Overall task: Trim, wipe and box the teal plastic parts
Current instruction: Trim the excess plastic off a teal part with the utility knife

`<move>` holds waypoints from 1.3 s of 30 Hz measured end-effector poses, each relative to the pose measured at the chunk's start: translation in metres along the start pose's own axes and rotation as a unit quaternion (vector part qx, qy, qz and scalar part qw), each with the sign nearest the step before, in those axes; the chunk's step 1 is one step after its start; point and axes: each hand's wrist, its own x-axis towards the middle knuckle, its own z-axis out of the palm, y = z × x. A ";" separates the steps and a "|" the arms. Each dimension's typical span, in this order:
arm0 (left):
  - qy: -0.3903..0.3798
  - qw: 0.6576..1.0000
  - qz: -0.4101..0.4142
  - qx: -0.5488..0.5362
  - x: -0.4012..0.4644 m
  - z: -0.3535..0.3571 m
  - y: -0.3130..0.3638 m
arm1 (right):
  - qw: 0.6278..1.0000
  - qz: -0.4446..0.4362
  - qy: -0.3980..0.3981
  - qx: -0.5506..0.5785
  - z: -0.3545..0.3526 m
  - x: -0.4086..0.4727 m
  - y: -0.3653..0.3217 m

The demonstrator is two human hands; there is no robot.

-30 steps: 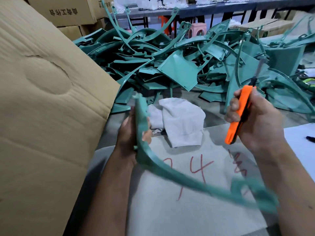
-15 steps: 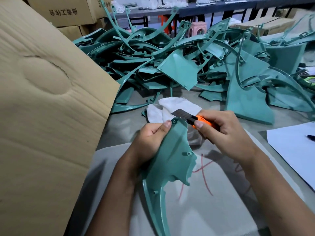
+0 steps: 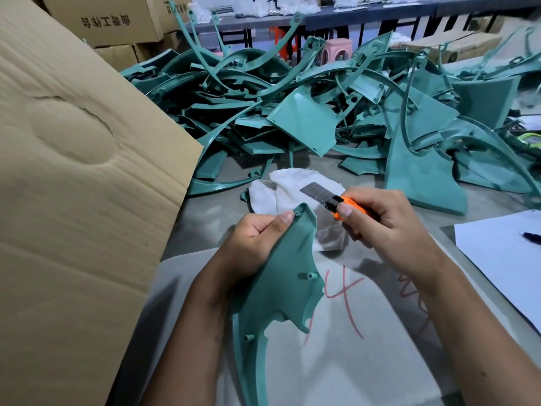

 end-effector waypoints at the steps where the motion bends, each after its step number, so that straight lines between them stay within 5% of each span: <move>1: 0.004 1.000 -0.001 0.000 0.000 0.001 0.001 | 1.000 -0.006 -0.015 0.018 0.002 -0.001 -0.003; 12: -0.027 0.996 0.002 -0.080 -0.001 0.013 0.005 | 0.999 0.031 0.026 0.020 0.013 0.001 -0.003; 20: -0.012 0.994 0.012 -0.107 0.001 0.021 0.006 | 0.993 0.019 0.020 0.119 0.015 -0.001 -0.006; 26: -0.038 0.996 -0.001 -0.082 -0.003 0.016 0.008 | 0.990 0.065 0.055 -0.109 0.011 0.004 0.006; 29: 0.057 0.989 -0.037 -0.131 -0.001 0.021 0.018 | 0.981 0.090 0.139 -0.106 0.009 0.004 0.010; 33: 0.235 0.907 -0.094 -0.338 0.012 0.014 0.019 | 0.962 0.138 0.228 0.064 0.005 0.009 0.012; 39: 0.197 0.812 -0.001 -0.550 0.016 0.024 0.022 | 0.841 0.268 0.177 0.435 0.007 0.016 0.006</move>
